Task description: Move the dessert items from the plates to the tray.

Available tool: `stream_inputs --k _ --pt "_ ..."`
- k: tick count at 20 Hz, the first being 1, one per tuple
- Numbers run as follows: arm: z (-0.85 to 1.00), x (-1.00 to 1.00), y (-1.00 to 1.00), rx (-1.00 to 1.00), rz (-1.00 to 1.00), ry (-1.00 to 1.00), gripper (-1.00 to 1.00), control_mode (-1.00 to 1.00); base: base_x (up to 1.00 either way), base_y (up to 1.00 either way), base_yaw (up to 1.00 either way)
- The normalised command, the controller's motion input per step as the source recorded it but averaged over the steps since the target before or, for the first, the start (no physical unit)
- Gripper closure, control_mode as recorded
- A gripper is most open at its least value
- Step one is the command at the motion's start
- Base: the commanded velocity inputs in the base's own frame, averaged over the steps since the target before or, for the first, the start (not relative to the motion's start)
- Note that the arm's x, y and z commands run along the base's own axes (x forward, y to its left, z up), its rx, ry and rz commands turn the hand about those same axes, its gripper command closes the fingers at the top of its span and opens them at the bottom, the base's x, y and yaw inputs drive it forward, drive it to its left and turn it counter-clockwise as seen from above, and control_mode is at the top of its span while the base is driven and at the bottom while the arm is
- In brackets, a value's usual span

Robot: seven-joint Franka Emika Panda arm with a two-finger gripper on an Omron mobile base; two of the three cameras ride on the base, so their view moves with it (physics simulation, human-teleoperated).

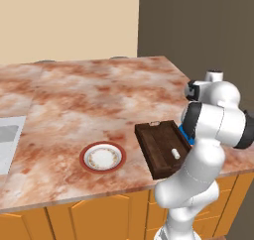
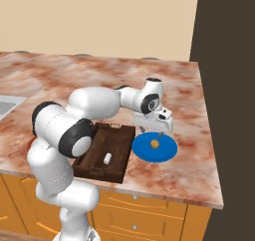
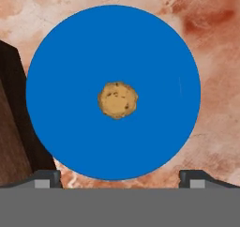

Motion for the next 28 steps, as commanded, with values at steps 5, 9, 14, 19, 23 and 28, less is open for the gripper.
stream_inputs --k 5,9,14,19,23,28 --pt "-0.28 0.1 -0.04 0.0 0.0 -0.02 -1.0 -1.0 0.0 0.0 0.0" --pt "-0.32 0.04 -0.05 0.0 0.0 -0.02 -1.0 -1.0 0.0 0.0 0.0" --pt "-0.3 0.04 0.0 0.0 0.0 -0.01 -1.0 -1.0 0.0 0.0 0.0" --pt "-0.25 0.06 0.0 0.0 0.0 0.0 -1.0 -1.0 0.0 0.0 0.0" --pt "-0.14 0.14 0.0 0.0 0.0 0.0 -1.0 -1.0 0.0 0.0 0.0" --pt "0.0 0.22 -0.06 0.0 0.0 0.0 -1.0 -1.0 0.0 0.0 0.0"
